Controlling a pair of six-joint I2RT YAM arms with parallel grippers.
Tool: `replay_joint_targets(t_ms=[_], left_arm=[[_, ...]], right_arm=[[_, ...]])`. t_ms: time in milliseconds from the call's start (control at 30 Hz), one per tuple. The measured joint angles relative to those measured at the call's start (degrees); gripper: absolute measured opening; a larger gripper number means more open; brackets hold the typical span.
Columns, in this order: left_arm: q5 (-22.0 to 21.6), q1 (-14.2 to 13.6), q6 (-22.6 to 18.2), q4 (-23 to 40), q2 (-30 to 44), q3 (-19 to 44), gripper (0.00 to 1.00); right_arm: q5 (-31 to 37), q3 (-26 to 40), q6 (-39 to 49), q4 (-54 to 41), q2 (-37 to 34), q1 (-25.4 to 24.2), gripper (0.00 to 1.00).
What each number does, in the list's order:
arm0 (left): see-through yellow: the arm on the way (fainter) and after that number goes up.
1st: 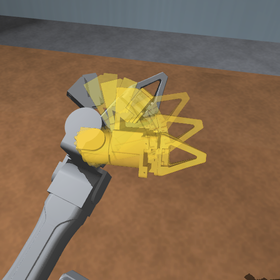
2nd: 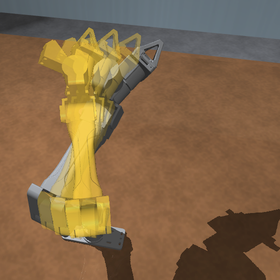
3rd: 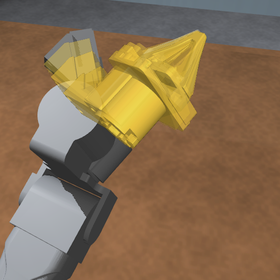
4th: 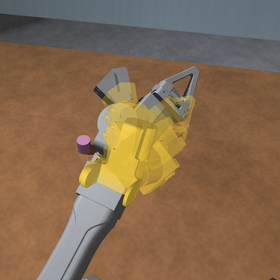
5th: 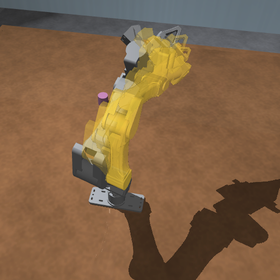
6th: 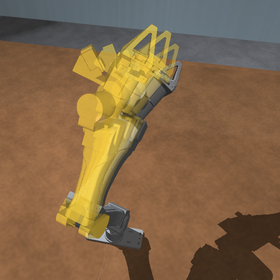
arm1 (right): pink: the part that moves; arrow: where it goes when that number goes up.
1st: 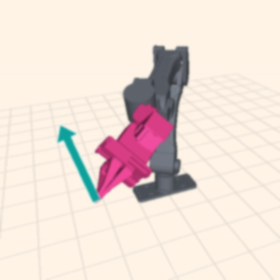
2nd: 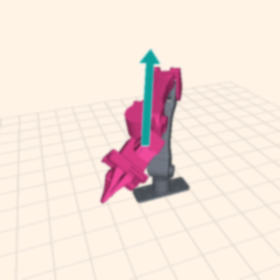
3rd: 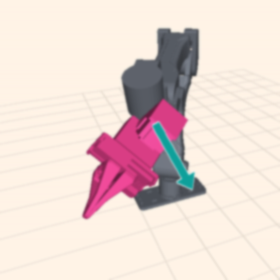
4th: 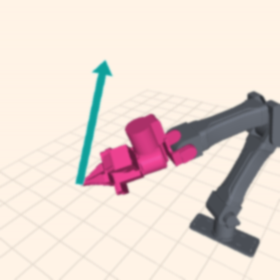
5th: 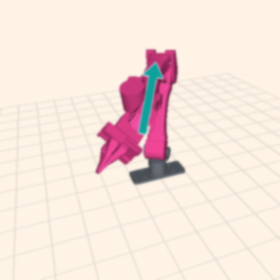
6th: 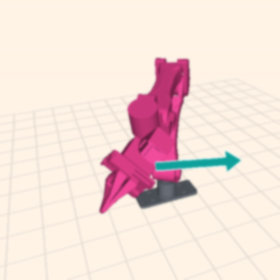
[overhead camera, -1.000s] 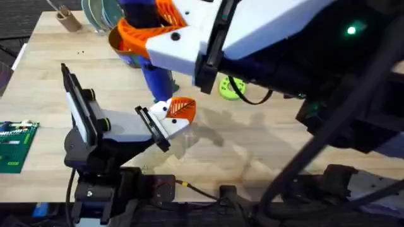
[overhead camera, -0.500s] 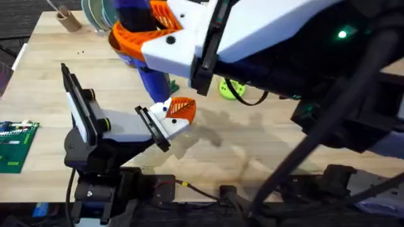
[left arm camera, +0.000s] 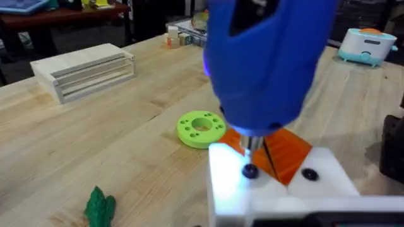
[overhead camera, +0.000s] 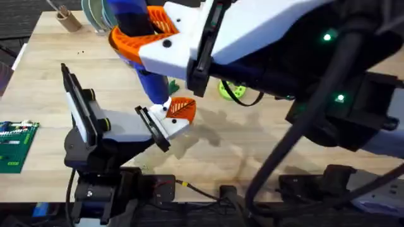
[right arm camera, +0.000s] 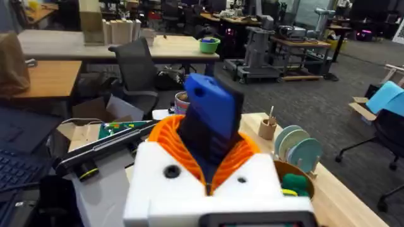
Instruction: Pick up the gripper from the table and insert it into the empty holder that is missing its gripper. Then pick up a screw, insert it into the mounting hole, and use the screwdriver to tighten it. Finally, clean up the table by picking up the vegetable and placing it into the bucket.
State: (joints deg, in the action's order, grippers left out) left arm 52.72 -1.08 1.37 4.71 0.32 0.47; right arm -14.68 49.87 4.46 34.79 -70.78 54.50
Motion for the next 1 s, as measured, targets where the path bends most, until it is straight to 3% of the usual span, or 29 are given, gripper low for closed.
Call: replay_joint_targets(t_ms=[1000], left_arm=[[0.0, 0.0, 0.4, 0.0, 0.0, 0.0, 0.008]], right_arm=[[0.0, 0.0, -0.2, -2.3, -0.3, 0.0, 0.03]])
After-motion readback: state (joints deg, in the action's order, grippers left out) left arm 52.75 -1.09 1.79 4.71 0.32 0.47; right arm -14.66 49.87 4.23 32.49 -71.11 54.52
